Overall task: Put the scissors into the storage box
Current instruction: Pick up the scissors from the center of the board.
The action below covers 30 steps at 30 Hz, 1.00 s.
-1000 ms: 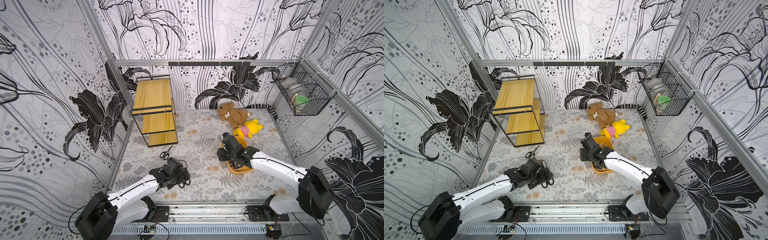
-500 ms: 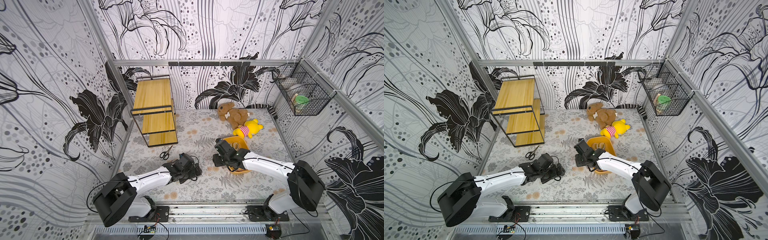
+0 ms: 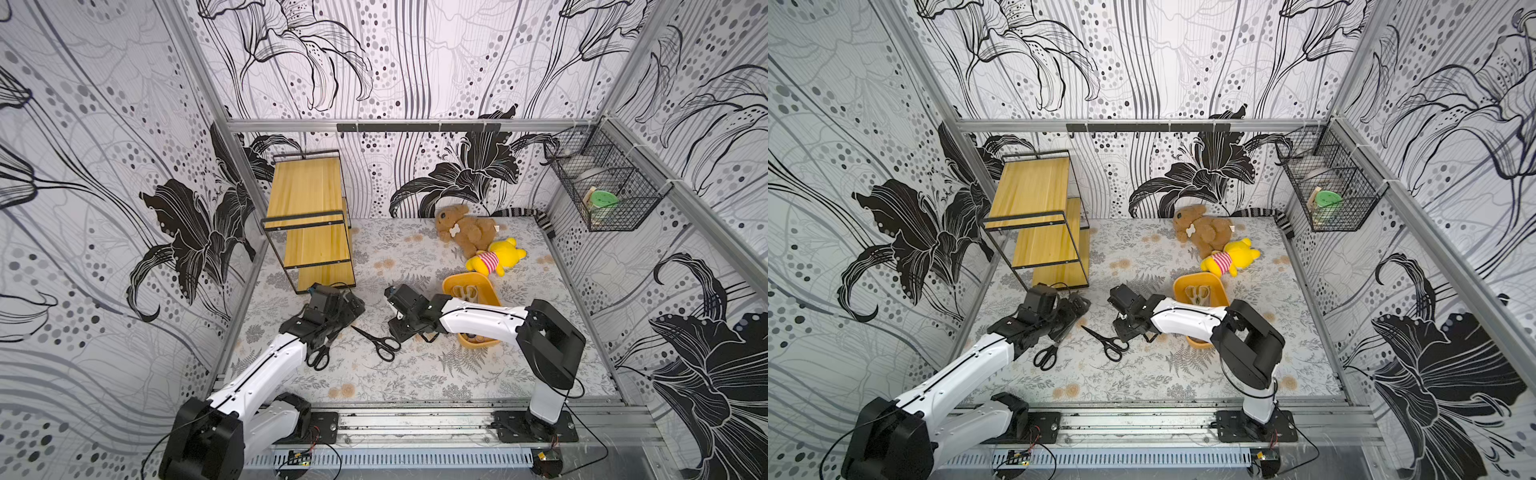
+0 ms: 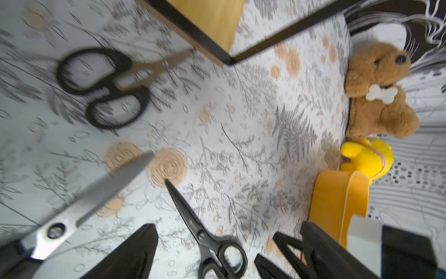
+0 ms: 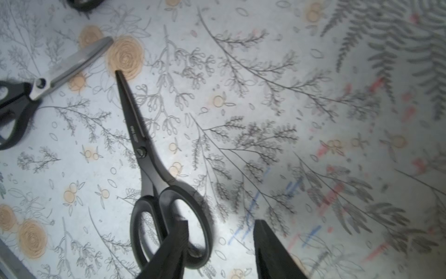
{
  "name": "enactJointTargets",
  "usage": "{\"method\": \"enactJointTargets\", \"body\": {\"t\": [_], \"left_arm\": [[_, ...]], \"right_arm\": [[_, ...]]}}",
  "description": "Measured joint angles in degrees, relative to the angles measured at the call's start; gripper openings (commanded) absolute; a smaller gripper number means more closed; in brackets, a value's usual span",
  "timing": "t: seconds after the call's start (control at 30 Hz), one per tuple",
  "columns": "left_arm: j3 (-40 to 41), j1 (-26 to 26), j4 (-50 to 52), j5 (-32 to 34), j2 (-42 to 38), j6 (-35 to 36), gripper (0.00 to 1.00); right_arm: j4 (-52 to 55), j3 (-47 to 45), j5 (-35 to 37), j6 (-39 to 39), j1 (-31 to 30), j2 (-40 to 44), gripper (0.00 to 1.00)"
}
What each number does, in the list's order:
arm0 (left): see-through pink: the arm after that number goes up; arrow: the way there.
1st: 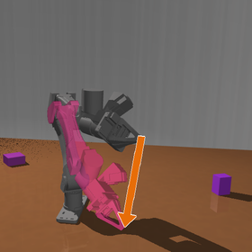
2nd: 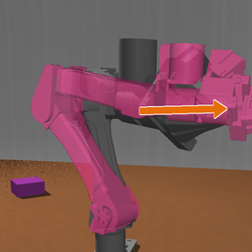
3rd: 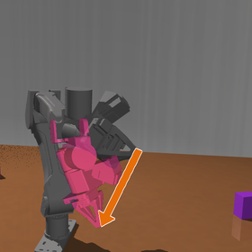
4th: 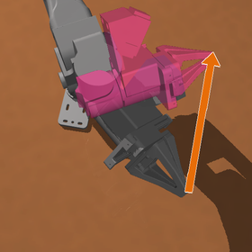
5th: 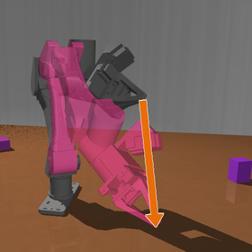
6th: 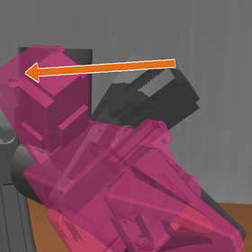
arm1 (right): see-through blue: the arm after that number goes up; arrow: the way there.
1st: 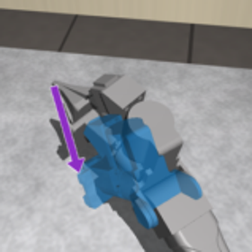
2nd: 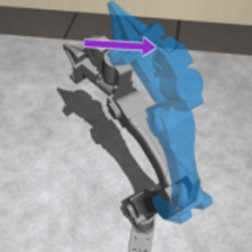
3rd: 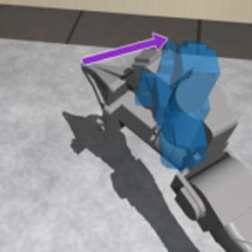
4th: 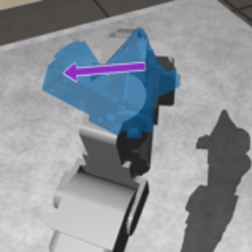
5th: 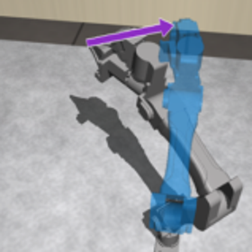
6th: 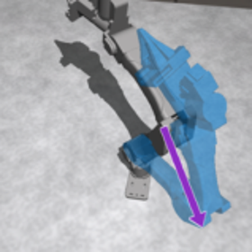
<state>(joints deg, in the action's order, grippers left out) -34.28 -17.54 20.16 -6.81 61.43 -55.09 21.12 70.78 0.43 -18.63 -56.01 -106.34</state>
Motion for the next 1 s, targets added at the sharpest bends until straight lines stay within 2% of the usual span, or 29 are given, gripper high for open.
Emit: {"method": "enactJointTargets", "body": {"t": [0.17, 0.4, 0.57, 1.0], "left_arm": [[0.13, 4.68, -1.68, -0.5, 1.27, 0.76, 0.97], [0.11, 6.14, -5.73, -1.01, 3.17, 0.52, 0.97], [0.11, 6.38, -6.62, -1.42, 3.54, 0.44, 0.97], [2.73, 6.4, -7.65, -1.92, 2.08, -0.63, 0.97]], "right_arm": [[2.29, 2.03, -0.44, 3.28, -1.25, -1.51, 0.5], [5.33, 2.19, -0.26, 6.32, -1.2, -2.54, 0.49], [6.62, 2.54, 0.33, 7.19, -1.2, -5.01, 0.44], [8.31, 5.68, 3.76, 8.13, -1.25, -7.45, 0.15]]}}
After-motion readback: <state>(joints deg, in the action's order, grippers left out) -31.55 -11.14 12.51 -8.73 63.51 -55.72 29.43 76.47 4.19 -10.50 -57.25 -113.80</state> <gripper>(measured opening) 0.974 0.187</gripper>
